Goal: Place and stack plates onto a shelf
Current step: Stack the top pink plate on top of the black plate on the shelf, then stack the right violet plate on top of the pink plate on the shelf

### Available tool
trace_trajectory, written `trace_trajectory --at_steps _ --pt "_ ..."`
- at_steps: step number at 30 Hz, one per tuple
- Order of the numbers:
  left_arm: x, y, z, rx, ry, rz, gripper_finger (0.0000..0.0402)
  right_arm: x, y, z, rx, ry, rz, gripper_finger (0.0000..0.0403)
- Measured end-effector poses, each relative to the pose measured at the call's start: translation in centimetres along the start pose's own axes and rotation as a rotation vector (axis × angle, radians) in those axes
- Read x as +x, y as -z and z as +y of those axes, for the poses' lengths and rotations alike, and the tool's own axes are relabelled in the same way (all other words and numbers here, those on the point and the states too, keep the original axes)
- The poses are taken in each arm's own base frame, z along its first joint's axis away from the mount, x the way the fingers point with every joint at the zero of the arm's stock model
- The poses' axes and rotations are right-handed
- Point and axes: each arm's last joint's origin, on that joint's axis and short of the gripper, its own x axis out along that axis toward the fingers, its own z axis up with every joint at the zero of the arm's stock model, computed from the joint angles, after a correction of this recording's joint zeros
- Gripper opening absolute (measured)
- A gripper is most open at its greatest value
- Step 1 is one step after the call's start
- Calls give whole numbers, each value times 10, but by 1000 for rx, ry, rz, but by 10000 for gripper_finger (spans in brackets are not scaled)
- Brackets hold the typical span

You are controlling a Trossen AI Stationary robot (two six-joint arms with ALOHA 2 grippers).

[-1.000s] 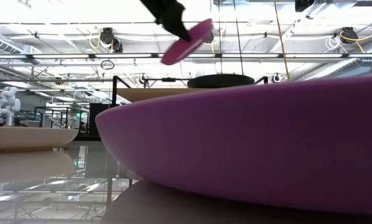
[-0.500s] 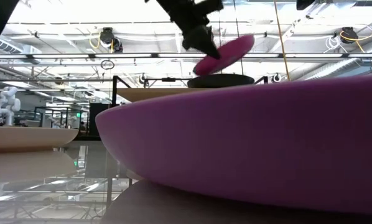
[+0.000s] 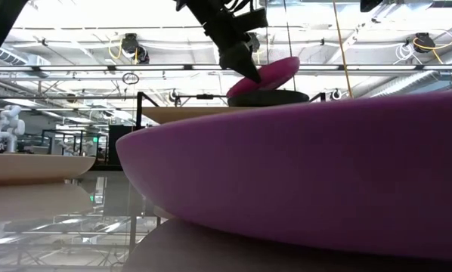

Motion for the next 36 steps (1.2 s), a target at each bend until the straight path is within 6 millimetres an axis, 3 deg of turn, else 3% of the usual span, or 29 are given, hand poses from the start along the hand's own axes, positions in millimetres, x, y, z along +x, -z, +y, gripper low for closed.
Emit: trace_trajectory --at_steps 10,25,30,33,36 --pt "0 -1 1 -11 -15 -3 94 0 0 0 0 0 1 110" --pt "-18 -4 7 -87 -49 -19 101 1 2 0 -1 -1 13 110" --pt "-20 -4 7 -112 -50 -18 131 2 3 1 5 -2 21 110" --pt "-33 -6 9 -131 -67 -24 160 4 4 2 7 -4 33 110" --pt "-65 -13 13 -167 -88 -87 175 4 7 2 3 -6 63 110"
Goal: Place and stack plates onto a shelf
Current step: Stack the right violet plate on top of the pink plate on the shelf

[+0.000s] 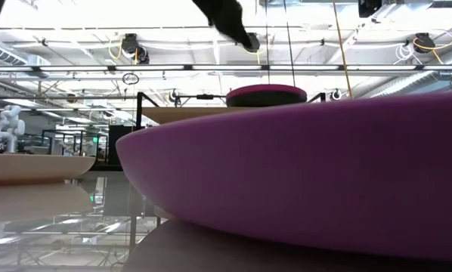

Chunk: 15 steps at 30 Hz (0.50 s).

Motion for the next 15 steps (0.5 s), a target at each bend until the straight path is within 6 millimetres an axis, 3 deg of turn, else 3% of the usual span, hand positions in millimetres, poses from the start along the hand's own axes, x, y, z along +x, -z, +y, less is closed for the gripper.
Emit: trace_trajectory --at_steps 5,9,15 --pt "-69 -17 3 -110 24 -150 170 1 6 1 9 -5 55 110" --pt "-120 -14 -10 -150 63 -247 153 0 10 1 51 -4 102 110" --pt "-150 18 -51 -241 79 -421 126 6 16 3 102 -1 148 110"
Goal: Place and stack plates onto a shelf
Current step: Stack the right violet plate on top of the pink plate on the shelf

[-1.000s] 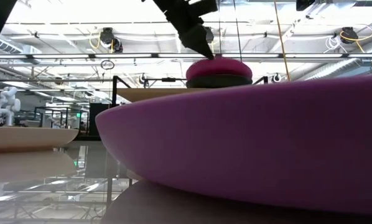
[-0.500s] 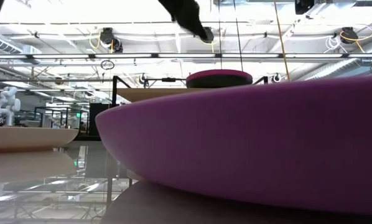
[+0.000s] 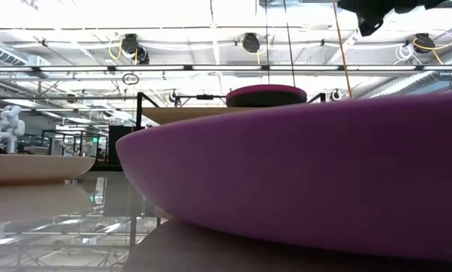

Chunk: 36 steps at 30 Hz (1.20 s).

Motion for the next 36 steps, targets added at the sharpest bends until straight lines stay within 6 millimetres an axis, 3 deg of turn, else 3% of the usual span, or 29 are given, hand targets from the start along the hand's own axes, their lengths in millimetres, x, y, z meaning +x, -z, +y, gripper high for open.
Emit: trace_trajectory --at_steps 6,13,24,36 --pt "-16 54 -33 -117 35 -164 124 16 10 4 -10 6 84 110" --pt "-20 97 -46 -162 -6 -234 124 46 28 12 -19 17 187 110" --pt "-21 99 -44 -164 -33 -231 123 81 67 7 145 97 398 112" --pt "-16 101 -35 -167 -75 -220 123 105 90 -6 284 206 447 160"
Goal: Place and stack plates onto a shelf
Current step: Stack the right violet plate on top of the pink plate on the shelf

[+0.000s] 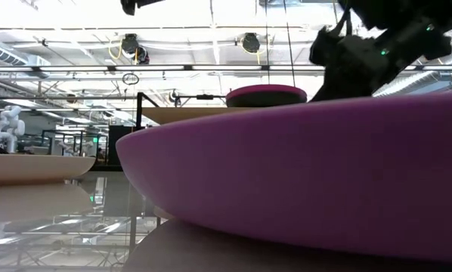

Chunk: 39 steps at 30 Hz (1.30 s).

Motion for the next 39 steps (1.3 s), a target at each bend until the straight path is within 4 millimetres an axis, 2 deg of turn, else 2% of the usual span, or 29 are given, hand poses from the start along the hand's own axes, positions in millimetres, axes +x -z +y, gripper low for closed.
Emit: trace_trajectory --at_steps 5,8,15,21,25,30,36,39 --pt "1 1 1 -2 -5 9 123 10 2 -9 31 45 24 171" --pt "1 3 1 7 -3 23 123 8 4 -19 38 92 77 171" --pt "1 4 1 13 2 40 123 -25 8 -36 185 163 230 171" --pt "1 5 1 -2 2 42 123 -53 11 -40 49 99 318 171" --pt "1 5 1 -11 2 42 124 -59 15 -41 107 57 380 171" --pt "1 4 1 -19 0 41 124 -57 16 -32 144 11 405 171" --pt "2 5 2 -24 -6 41 124 -62 -11 -4 42 28 401 171" --pt "2 5 2 -29 -6 42 124 -61 -18 9 28 66 437 171"
